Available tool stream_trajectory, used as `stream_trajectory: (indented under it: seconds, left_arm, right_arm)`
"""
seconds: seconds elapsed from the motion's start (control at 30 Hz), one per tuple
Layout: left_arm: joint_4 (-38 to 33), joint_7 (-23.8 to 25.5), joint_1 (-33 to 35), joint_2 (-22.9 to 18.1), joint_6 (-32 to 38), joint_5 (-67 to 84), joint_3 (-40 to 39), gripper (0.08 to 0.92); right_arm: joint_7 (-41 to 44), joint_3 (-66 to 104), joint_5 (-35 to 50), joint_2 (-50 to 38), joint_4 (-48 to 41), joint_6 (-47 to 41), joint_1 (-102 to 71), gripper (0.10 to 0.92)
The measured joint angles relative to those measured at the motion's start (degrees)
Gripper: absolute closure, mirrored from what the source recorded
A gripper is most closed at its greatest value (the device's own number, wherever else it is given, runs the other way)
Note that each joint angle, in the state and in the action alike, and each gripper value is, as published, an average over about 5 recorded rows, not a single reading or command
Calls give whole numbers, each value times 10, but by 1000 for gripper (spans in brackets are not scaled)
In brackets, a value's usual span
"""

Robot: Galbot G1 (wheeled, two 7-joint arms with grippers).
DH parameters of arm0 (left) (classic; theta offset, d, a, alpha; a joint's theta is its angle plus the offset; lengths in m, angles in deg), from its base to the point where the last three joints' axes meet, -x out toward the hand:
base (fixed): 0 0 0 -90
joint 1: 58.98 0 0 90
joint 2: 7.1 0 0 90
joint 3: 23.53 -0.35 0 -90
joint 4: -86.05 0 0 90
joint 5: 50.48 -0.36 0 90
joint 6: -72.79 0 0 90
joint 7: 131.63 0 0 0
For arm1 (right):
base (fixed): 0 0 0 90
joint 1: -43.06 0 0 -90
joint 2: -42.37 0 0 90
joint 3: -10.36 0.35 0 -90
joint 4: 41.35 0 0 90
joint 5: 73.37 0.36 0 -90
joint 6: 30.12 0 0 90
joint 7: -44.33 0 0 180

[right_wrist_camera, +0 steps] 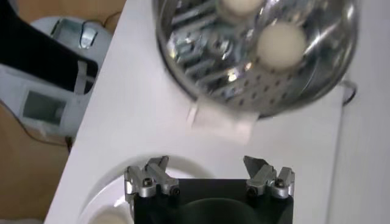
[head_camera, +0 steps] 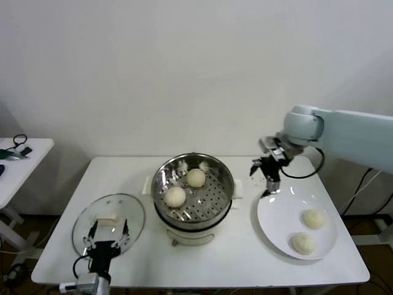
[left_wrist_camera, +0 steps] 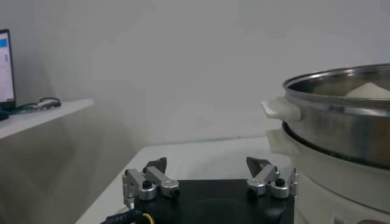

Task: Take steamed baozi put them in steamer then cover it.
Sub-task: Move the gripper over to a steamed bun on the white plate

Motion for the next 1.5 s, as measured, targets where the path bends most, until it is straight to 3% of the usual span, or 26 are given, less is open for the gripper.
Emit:
stream_trajectory:
  seconds: [0.53, 1.23, 1.5]
  left_arm:
    - [-4, 5, 17, -10, 1, -9, 3, 177]
    - [6, 10, 17, -10, 0, -19, 4, 177]
    - [9, 9, 16, -9, 1, -19, 6, 177]
  right_arm:
    - [12, 71, -133, -107, -16, 17, -154, 203]
    - [13, 127, -176, -108, -51, 15, -273, 203]
    - [14, 124, -176, -99, -58, 15, -273, 323]
